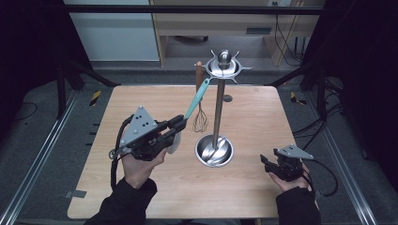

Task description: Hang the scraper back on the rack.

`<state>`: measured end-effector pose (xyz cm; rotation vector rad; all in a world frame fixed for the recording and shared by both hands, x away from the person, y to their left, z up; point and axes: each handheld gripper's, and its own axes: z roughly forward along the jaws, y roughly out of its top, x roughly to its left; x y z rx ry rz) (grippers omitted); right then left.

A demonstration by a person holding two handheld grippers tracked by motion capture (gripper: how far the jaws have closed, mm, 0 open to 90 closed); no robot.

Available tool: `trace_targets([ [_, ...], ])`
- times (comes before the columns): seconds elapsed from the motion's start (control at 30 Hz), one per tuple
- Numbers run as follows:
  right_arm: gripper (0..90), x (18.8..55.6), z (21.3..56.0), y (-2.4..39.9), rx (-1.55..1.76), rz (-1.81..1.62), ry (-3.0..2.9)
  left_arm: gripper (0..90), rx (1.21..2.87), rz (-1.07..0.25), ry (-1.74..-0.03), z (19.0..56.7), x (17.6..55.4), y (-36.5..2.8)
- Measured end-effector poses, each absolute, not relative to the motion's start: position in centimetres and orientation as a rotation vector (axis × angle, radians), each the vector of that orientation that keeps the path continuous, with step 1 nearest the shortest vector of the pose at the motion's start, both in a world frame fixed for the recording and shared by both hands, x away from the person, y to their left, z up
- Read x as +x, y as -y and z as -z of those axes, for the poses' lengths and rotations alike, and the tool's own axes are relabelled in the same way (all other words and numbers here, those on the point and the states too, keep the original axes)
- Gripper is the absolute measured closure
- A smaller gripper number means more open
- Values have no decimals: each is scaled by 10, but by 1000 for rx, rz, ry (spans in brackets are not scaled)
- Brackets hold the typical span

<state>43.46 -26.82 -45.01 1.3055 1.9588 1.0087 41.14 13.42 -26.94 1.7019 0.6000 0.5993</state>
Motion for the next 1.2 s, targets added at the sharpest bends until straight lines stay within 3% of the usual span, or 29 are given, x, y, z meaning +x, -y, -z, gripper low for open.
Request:
trace_targets([
  [0.87,423,435,450,268,1301,-1008,-1962,813,1749,-639,-646,282,436,-101],
  [0.93,423,435,450,268,1302,-1008,-1963,826,1751,-645,-649,282,438,-98],
  [1.0,423,435,450,268,1300,-1010,-1963,900,1739,-647,-648,284,440,-95],
  [1.2,422,435,450,268,1299,-1015,-1963,900,1756,-642,-657,289,446,-91],
])
